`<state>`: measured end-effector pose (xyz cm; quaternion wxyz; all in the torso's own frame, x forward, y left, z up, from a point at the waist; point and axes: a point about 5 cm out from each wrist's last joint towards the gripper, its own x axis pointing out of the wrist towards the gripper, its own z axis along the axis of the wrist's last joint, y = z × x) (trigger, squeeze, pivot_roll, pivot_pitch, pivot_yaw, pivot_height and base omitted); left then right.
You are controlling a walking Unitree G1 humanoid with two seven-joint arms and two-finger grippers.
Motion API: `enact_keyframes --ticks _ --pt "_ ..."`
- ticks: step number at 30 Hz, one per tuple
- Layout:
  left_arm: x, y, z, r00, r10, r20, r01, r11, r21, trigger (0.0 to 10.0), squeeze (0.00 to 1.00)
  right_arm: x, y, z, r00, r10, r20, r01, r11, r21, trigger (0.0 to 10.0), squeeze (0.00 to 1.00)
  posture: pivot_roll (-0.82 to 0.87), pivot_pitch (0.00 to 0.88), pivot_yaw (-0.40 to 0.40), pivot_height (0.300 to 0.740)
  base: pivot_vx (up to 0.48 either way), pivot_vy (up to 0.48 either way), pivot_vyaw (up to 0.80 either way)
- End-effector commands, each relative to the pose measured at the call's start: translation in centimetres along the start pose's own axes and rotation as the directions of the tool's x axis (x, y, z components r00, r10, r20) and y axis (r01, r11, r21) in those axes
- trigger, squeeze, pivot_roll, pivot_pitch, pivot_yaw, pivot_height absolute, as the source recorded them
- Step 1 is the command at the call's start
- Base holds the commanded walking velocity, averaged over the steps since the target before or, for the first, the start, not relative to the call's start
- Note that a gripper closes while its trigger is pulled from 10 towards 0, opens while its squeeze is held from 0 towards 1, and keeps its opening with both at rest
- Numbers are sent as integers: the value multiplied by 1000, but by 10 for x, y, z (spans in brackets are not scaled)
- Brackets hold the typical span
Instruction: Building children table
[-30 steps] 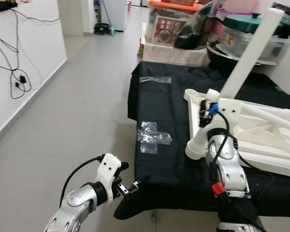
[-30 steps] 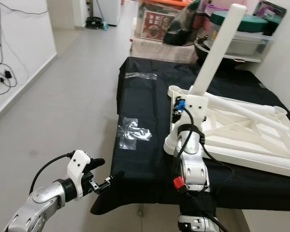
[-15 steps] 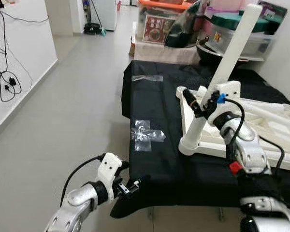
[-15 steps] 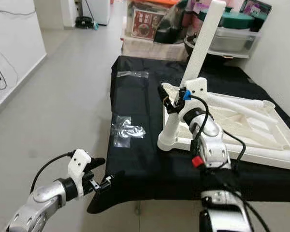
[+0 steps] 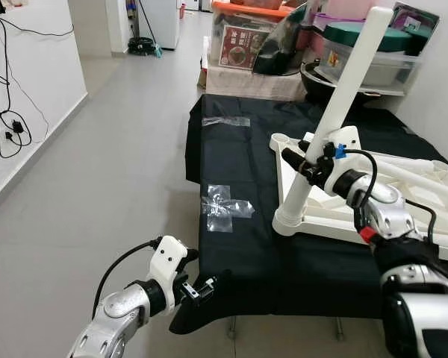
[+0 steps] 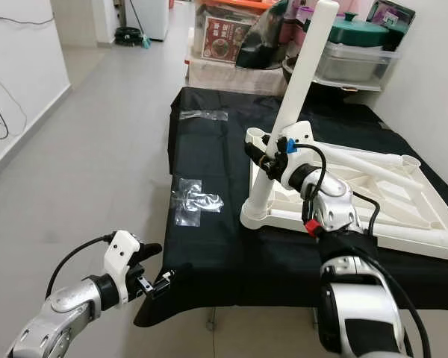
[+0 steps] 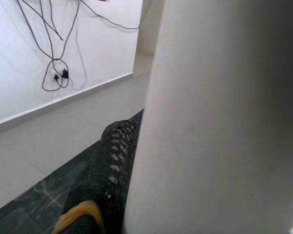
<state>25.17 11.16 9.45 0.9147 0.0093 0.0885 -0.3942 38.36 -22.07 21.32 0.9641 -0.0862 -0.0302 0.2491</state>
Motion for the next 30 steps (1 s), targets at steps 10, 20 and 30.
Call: enact_keyframes --ticks 10,20,30 --pt "0 -2 -2 1000 -6 -14 6 1000 2 10000 0 2 -2 5 996 -80 36 84 992 -96 0 0 17 0 -136 740 0 0 0" --pt "0 -2 -3 1000 -2 -12 2 1000 -2 10000 0 2 40 -16 759 -651 -5 647 753 117 0 0 14 0 -131 740 0 0 0" --pt "1 -3 -3 1000 -8 -9 7 1000 -6 10000 0 -5 60 -17 705 -708 -45 706 695 139 0 0 3 0 -134 740 0 0 0"
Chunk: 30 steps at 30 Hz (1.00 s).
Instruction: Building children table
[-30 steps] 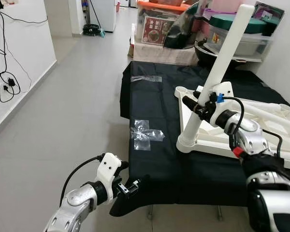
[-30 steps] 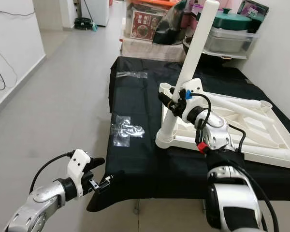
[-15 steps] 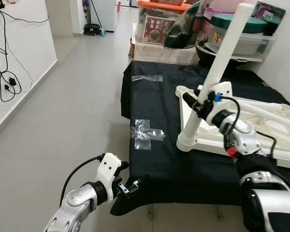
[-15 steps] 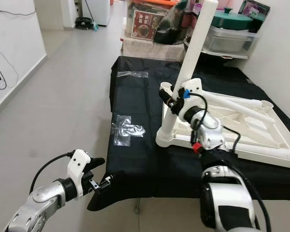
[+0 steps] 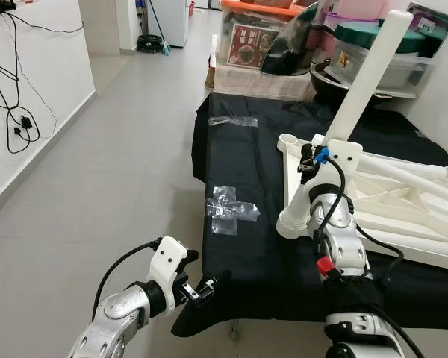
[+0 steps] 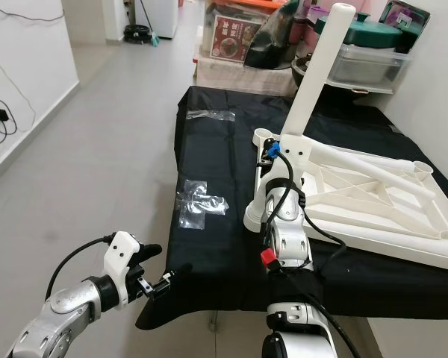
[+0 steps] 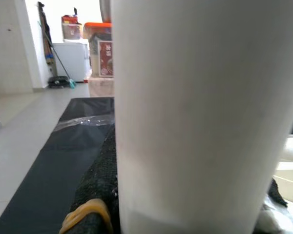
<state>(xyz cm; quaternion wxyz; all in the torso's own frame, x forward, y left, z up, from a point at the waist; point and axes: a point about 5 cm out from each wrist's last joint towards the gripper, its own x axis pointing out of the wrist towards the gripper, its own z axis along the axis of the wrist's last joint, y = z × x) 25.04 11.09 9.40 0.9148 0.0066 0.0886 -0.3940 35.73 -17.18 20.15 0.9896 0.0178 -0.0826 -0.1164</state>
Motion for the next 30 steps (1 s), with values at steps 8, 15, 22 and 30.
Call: enact_keyframes --ticks 8,15,22,30 --pt "4 -4 -2 1000 -13 -4 13 1000 -11 10000 0 -12 27 9 976 217 -25 -215 976 45 10000 0 -5 0 -130 740 0 0 0" --pt "4 -3 -2 1000 -11 -6 11 1000 -8 10000 0 -10 30 25 820 569 67 -573 817 72 10000 0 -5 0 -127 740 0 0 0" --pt "4 -2 -1 1000 -12 -4 12 1000 -8 10000 0 -11 15 29 608 793 36 -793 609 -22 10000 0 -1 0 -132 740 0 0 0" --pt "5 -1 0 1000 -6 -2 6 1000 -4 10000 0 -11 21 27 444 895 -33 -895 442 -65 10000 0 16 0 -142 740 0 0 0"
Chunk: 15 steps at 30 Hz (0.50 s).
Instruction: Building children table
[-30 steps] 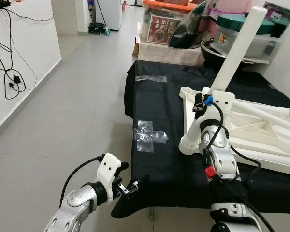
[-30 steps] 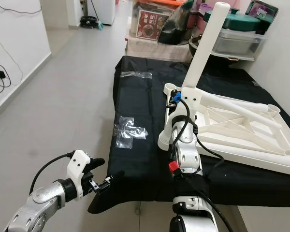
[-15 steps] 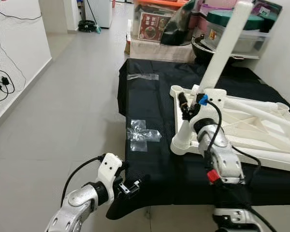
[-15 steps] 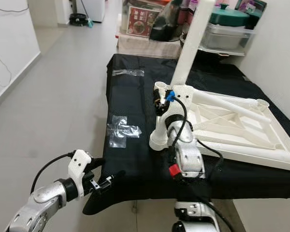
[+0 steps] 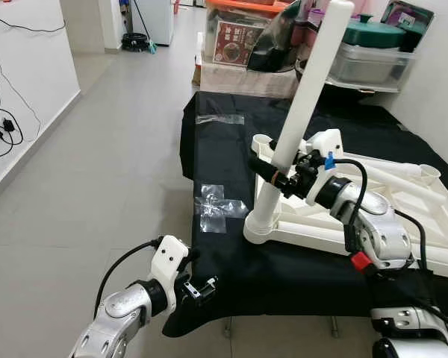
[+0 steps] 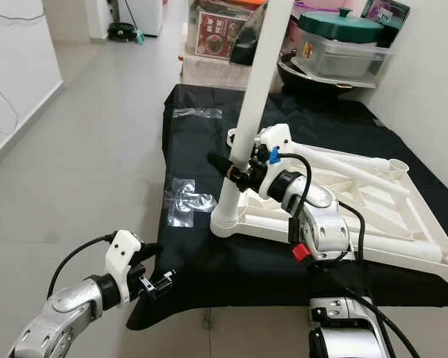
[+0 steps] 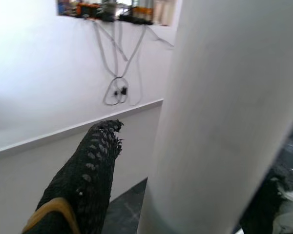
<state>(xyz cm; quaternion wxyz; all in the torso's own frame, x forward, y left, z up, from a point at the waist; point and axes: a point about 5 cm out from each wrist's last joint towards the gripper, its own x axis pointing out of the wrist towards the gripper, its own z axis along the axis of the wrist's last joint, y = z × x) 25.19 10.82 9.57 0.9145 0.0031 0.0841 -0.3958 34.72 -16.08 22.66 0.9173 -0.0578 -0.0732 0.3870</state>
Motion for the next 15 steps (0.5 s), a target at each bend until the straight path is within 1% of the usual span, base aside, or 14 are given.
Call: enact_keyframes --ticks 1,2,3,4,5,6,7,8,9,11,15 --pt "1 -1 -2 1000 1 -13 -1 1000 -2 10000 0 11 8 -1 997 78 2 -78 997 -11 9569 0 22 0 -146 740 0 0 0" --pt "1 -1 -2 1000 2 -14 -2 1000 -1 10000 0 13 7 -3 996 88 -3 -88 996 -8 9569 0 23 0 -147 740 0 0 0" --pt "0 0 -2 1000 5 -14 -5 1000 -1 10000 0 13 5 -5 996 93 -14 -93 996 -16 5647 0 24 0 -149 740 0 0 0" --pt "0 0 -3 1000 7 -15 -7 1000 -1 10000 0 14 3 -6 995 95 -21 -96 995 -22 5647 0 24 0 -149 740 0 0 0" --pt "-1 1 -2 1000 8 -14 -9 1000 0 10000 0 13 1 -6 995 101 -21 -102 995 -23 2392 0 25 0 -152 740 0 0 0" --pt "-1 1 -2 1000 8 -14 -9 1000 0 10000 0 13 1 -6 995 101 -21 -102 995 -23 2392 0 25 0 -152 740 0 0 0" --pt "-1 1 -2 1000 9 -14 -9 1000 0 10000 0 13 0 -5 993 114 -20 -115 993 -23 0 0 25 0 -152 740 0 0 0" --pt "-1 1 -2 1000 9 -14 -9 1000 0 10000 0 13 0 -5 993 114 -20 -115 993 -23 0 0 25 0 -152 740 0 0 0" --pt "0 0 -2 1000 11 -13 -11 1000 -2 10000 0 9 -6 -3 990 141 -23 -142 990 -24 0 0 22 0 -153 740 0 0 0" --pt "0 0 -2 1000 11 -13 -11 1000 -2 10000 0 9 -6 -3 990 141 -23 -142 990 -24 0 0 22 0 -153 740 0 0 0" --pt "0 -2 -3 1000 8 -11 -8 1000 -7 10000 0 2 -14 0 985 167 -35 -168 985 -35 0 0 15 0 -152 740 0 0 0"
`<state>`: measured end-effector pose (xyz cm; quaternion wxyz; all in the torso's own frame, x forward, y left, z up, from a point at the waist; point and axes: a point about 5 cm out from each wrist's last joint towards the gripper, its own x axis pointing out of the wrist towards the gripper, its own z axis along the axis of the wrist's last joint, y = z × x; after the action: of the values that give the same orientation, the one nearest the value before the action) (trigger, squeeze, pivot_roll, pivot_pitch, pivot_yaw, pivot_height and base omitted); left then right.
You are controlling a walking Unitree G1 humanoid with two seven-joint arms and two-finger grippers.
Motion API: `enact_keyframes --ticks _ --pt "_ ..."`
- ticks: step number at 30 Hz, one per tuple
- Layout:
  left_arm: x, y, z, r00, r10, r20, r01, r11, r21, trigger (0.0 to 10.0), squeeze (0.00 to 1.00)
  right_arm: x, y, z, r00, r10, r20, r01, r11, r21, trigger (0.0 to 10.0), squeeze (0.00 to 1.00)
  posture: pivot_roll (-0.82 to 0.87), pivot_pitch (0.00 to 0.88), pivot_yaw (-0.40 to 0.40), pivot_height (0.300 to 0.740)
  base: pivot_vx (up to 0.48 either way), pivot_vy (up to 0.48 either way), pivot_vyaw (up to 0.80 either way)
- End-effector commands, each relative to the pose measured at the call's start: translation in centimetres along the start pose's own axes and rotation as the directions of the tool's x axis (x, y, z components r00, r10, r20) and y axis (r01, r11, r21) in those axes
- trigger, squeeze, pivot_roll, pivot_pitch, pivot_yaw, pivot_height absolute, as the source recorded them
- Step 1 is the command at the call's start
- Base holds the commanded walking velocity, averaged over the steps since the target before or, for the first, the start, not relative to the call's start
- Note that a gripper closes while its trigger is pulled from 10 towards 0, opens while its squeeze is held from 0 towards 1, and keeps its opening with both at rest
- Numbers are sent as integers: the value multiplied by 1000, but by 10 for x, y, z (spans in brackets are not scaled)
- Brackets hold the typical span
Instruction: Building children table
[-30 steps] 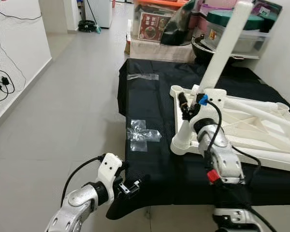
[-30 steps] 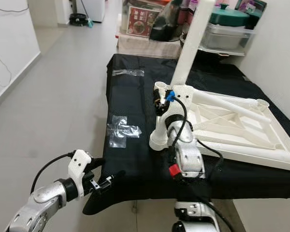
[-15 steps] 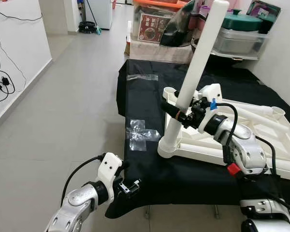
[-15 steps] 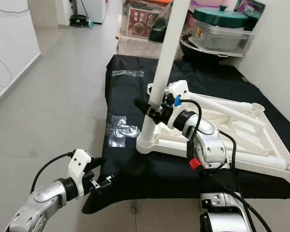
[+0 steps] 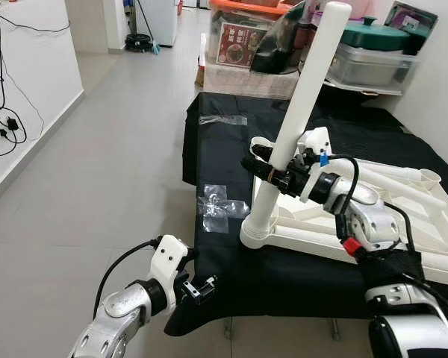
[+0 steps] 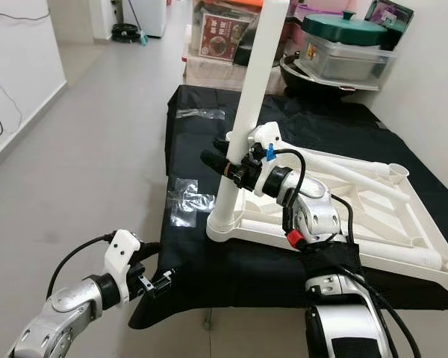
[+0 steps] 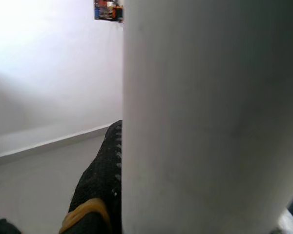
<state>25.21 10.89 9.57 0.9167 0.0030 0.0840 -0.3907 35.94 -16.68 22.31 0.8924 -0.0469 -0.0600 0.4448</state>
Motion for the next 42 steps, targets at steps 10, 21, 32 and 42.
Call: enact_keyframes --ticks 10,21,32,42 --pt "1 -3 -4 1000 -5 -12 5 1000 -7 10000 0 2 -9 -17 928 -368 -56 366 930 -42 0 0 10 0 -148 740 0 0 0" --pt "-1 0 -2 1000 5 -15 -5 1000 0 10000 0 -6 33 -61 528 -825 -202 843 537 14 0 0 13 0 -144 740 0 0 0" --pt "4 -3 -2 1000 3 -8 -3 1000 -10 10000 0 6 31 -38 520 -837 -168 854 513 84 10000 1000 2 0 -139 740 0 0 0" --pt "3 -1 -2 1000 -2 -11 1 1000 -8 10000 0 17 12 4 825 -564 41 555 821 136 10000 0 -3 0 -128 740 0 0 0"
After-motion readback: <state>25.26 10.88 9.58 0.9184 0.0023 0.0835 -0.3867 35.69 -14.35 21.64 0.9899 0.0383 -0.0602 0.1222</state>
